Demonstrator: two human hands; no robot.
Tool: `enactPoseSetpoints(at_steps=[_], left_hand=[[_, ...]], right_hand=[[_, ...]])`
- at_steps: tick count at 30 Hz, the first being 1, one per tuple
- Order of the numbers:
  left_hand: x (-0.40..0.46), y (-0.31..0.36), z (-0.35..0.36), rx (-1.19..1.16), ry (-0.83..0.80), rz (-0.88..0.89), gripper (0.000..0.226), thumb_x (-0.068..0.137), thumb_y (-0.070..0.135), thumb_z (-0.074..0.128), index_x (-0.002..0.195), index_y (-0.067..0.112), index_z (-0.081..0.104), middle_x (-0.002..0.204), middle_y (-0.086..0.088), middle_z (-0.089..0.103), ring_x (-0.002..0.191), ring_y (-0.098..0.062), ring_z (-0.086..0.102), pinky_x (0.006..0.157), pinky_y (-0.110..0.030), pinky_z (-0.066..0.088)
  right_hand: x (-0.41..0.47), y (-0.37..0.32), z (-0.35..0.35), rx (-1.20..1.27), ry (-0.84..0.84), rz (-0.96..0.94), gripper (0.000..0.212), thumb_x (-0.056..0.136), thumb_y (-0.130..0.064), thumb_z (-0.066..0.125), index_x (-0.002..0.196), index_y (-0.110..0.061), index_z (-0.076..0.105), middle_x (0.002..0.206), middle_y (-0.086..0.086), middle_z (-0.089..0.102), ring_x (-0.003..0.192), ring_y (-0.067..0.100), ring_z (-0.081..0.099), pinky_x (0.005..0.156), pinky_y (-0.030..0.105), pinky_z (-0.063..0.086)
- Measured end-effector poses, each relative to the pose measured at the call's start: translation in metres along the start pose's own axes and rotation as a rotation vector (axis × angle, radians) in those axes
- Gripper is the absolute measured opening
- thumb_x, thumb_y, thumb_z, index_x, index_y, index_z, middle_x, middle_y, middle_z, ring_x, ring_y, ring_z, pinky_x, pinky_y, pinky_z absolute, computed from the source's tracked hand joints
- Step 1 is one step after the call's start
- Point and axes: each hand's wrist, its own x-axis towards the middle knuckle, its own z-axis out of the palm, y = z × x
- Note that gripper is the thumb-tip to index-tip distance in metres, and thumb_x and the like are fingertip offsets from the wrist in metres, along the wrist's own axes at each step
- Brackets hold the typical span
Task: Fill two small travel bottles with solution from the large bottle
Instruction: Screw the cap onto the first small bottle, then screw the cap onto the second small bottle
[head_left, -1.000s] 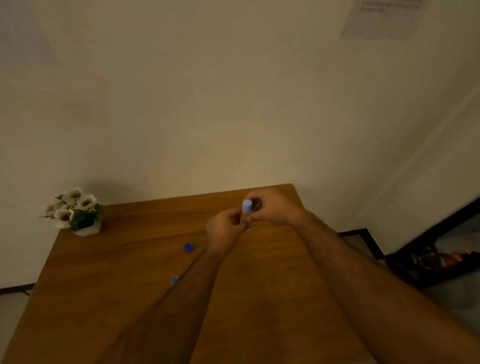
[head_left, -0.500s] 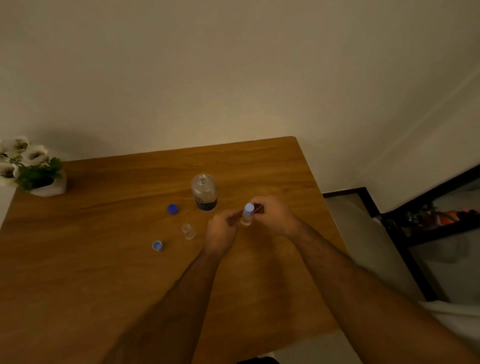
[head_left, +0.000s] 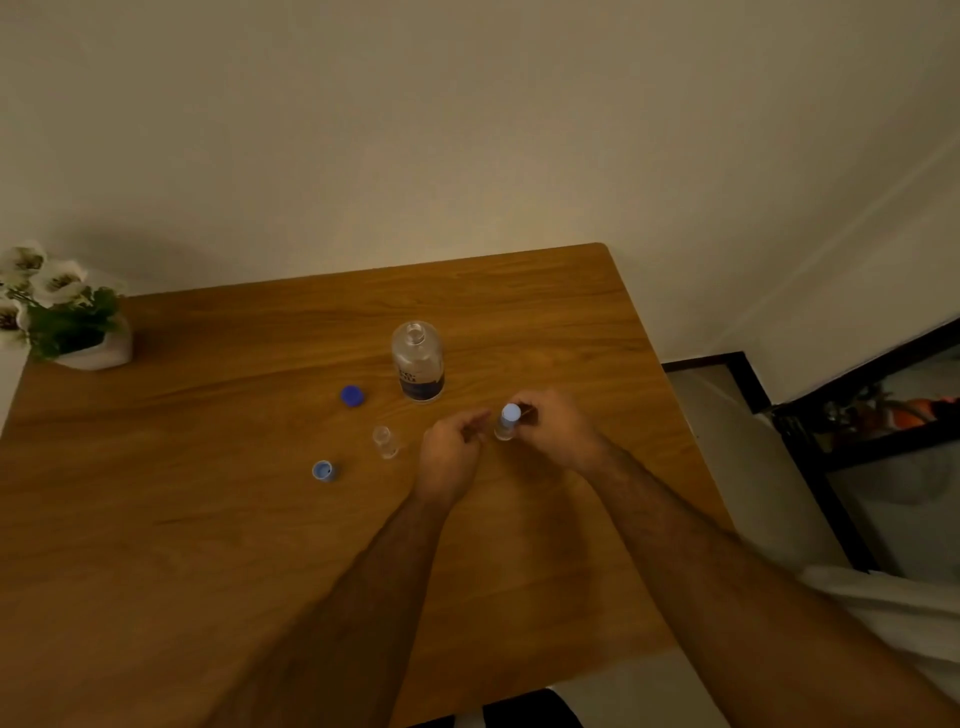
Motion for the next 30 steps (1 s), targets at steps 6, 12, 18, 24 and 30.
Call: enactPoseSetpoints(at_steps=[6,12,18,24,30], left_hand=[[-0.018,-0.01,-0.009,0.038,-0.009,-0.054,0.035,0.093,0.009,0.059,0.126,0.019,0.061,0.121,0.002,0.067,0.098,-0.002,0.058,0.086,-0.021,0.05],[-0.047,-0.024,-0.038,0.155,0.006,-0.015,0.026,0.094,0.024,0.059,0.12,0.02,0.065,0.114,0.005,0.068,0.087,0.005,0.055,0.071,-0.008,0.041],[-0.065,-0.047,-0.084,0.227,0.126,-0.047,0.016,0.093,0.024,0.061,0.107,0.022,0.068,0.099,0.008,0.069,0.077,0.007,0.055,0.063,-0.008,0.041],[-0.063,-0.071,-0.118,0.261,0.237,-0.116,0.022,0.091,0.025,0.064,0.112,0.021,0.068,0.105,0.006,0.071,0.086,0.0,0.061,0.074,-0.014,0.047],[-0.06,-0.091,-0.14,0.322,0.359,-0.119,0.043,0.084,0.028,0.072,0.126,0.024,0.059,0.114,0.005,0.06,0.075,0.0,0.053,0.062,-0.014,0.041]], right_hand=[[-0.007,-0.013,-0.017,-0.158,0.017,0.053,0.057,0.084,-0.013,0.07,0.137,-0.017,0.051,0.139,0.005,0.053,0.125,0.021,0.049,0.101,0.033,0.044],[-0.007,-0.077,-0.025,-0.216,0.356,-0.211,0.018,0.089,-0.016,0.063,0.107,-0.018,0.065,0.103,-0.003,0.062,0.092,0.009,0.056,0.079,0.024,0.048],[0.001,-0.107,0.031,-0.03,0.193,-0.239,0.012,0.088,-0.01,0.063,0.096,-0.017,0.067,0.095,-0.007,0.06,0.084,0.005,0.056,0.075,0.02,0.051],[0.001,-0.089,0.085,0.022,0.068,-0.088,0.019,0.087,-0.007,0.062,0.102,-0.018,0.067,0.098,-0.002,0.067,0.087,0.01,0.061,0.077,0.028,0.055],[0.009,-0.079,0.108,0.049,-0.002,0.014,0.037,0.085,-0.011,0.068,0.12,-0.018,0.06,0.111,-0.004,0.064,0.092,0.01,0.061,0.081,0.028,0.054]])
